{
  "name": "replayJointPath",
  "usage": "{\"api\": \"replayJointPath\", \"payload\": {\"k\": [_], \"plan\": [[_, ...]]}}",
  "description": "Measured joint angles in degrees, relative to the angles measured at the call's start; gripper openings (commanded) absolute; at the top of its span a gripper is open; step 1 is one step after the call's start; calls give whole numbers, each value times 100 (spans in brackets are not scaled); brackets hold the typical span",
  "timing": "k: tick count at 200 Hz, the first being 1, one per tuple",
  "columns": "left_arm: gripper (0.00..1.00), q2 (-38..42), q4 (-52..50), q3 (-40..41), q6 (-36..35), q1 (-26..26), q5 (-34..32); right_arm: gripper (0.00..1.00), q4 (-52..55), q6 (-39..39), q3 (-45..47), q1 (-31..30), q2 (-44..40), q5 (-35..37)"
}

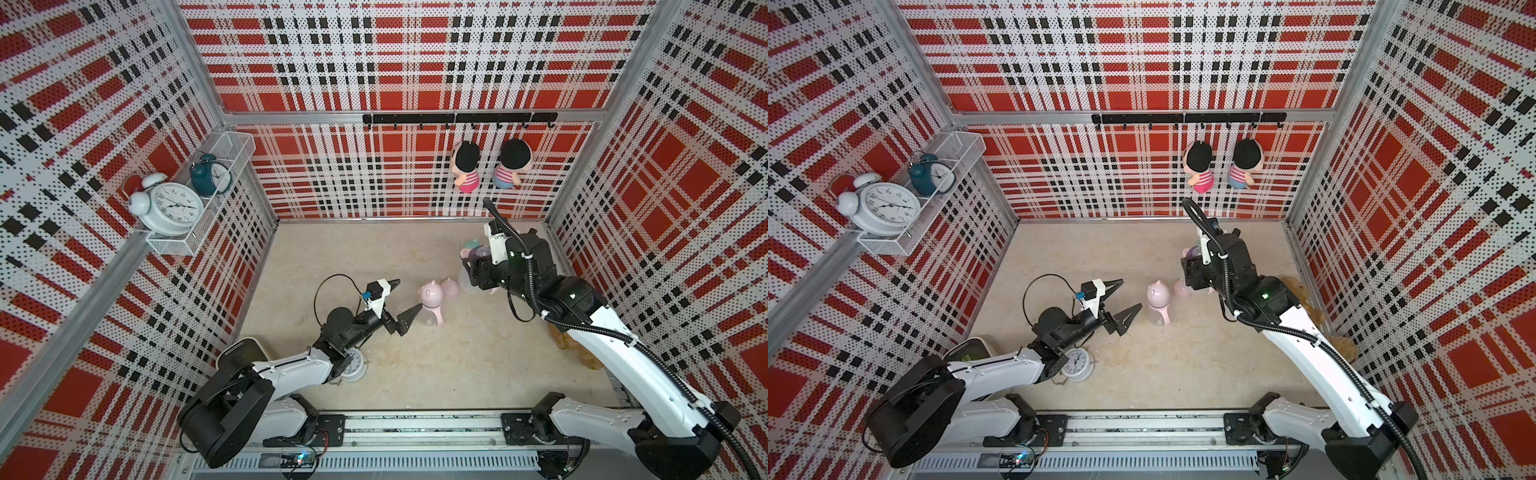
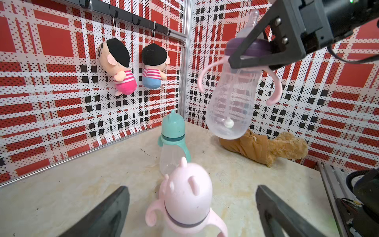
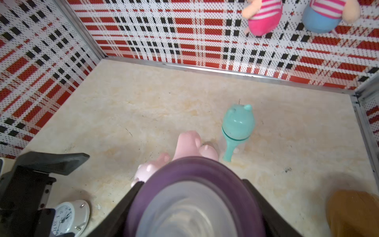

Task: Assemble the baby bottles
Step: Place the baby bottle at the center of the board.

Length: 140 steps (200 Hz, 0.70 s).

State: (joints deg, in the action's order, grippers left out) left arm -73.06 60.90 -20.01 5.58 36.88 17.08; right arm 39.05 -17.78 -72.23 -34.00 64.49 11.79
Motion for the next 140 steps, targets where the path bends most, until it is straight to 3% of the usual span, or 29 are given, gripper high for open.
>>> {"api": "replayJointPath", "payload": {"k": [105,140], "plan": [[98,-44,-9,-24,15,0,-2,51,-1075,-337,2406,13,-505,310],[98,-44,-13,-24,13,0,-2,50,-1661,-503,2959,350,-518,260]]}}
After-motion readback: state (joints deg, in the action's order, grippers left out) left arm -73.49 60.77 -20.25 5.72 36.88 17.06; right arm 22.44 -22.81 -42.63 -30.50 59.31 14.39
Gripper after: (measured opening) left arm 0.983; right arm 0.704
